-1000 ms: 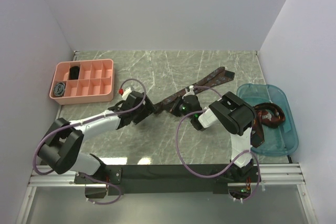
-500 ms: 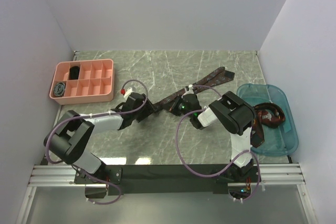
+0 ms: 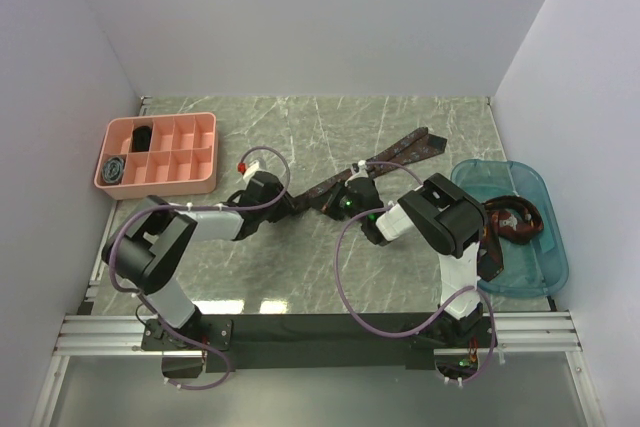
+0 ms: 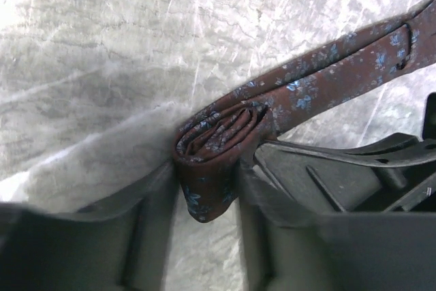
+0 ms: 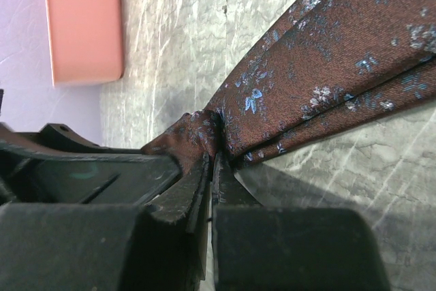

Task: Roll the ties
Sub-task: Roll the tie

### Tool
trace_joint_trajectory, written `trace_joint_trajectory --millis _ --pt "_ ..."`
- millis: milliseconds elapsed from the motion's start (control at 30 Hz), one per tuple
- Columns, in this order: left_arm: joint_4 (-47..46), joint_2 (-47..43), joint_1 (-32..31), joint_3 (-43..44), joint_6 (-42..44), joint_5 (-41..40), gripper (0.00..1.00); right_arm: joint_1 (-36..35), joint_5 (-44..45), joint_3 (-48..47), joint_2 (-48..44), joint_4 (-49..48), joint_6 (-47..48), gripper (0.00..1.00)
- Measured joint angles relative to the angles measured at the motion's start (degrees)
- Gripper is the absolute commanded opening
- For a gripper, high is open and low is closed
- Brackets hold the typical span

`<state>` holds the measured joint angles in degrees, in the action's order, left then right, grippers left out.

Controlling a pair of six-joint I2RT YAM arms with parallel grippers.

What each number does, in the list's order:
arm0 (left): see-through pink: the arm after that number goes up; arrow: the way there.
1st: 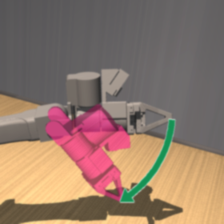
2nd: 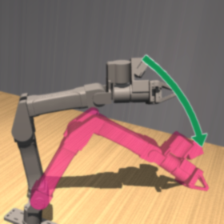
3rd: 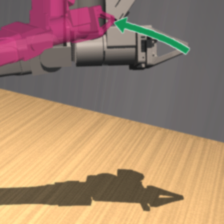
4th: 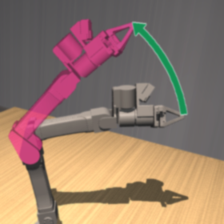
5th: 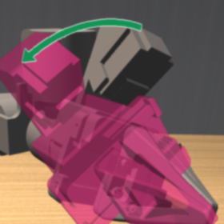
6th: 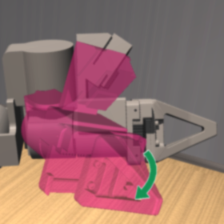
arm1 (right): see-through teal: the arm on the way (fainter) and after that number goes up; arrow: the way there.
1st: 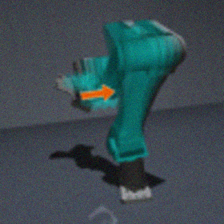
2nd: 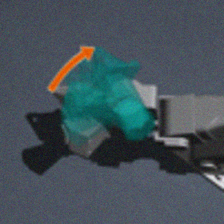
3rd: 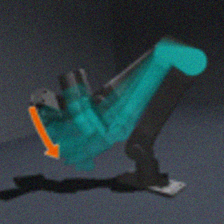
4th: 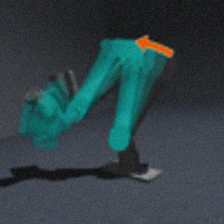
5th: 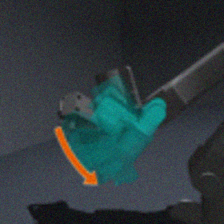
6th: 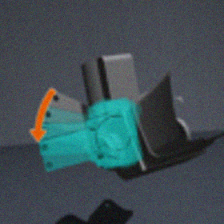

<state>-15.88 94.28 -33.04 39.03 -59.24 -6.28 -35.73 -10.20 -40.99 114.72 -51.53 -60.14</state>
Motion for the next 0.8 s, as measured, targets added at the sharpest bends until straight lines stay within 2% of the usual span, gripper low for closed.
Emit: trace_joint_trajectory --millis 33,67,133,167,200,367,567,600,700,800 --pt "-0.2 0.2 0.1 0.0 0.1 0.0 0.31 0.0 -0.1 -0.1 0.0 0.1 0.0 0.0" --pt "-0.4 0.5 0.1 0.0 0.2 0.0 0.19 0.0 -0.2 -0.2 0.0 0.2 0.0 0.0" --pt "-0.8 0.5 0.2 0.1 0.4 0.2 0.1 0.0 -0.5 -0.3 0.0 0.2 0.2 0.0" --pt "-0.7 0.5 0.2 0.3 0.7 0.3 0.02 0.0 -0.5 -0.3 0.0 0.2 0.4 0.0" --pt "-0.5 0.5 0.2 0.5 1.0 0.5 0.01 0.0 -0.6 -0.3 0.0 0.2 0.6 0.0" --pt "3.9 0.5 0.2 2.9 1.9 0.5 0.01 0.0 -0.8 -0.5 -0.5 1.2 2.9 0.0" --pt "14.6 -0.3 -0.3 7.6 3.0 0.7 0.01 -0.9 -0.9 -1.0 -5.8 10.2 11.8 0.27" --pt "16.9 -0.4 -0.3 8.5 3.1 0.6 0.01 -1.1 -0.2 -1.0 -7.4 12.6 14.2 0.36" --pt "22.6 -0.4 0.2 10.7 3.3 0.3 0.01 -2.0 3.1 -0.9 -12.0 18.1 22.1 0.51" --pt "27.0 -0.5 0.5 12.3 3.5 0.3 0.01 -4.0 6.5 -0.2 -15.9 20.2 29.2 0.54"
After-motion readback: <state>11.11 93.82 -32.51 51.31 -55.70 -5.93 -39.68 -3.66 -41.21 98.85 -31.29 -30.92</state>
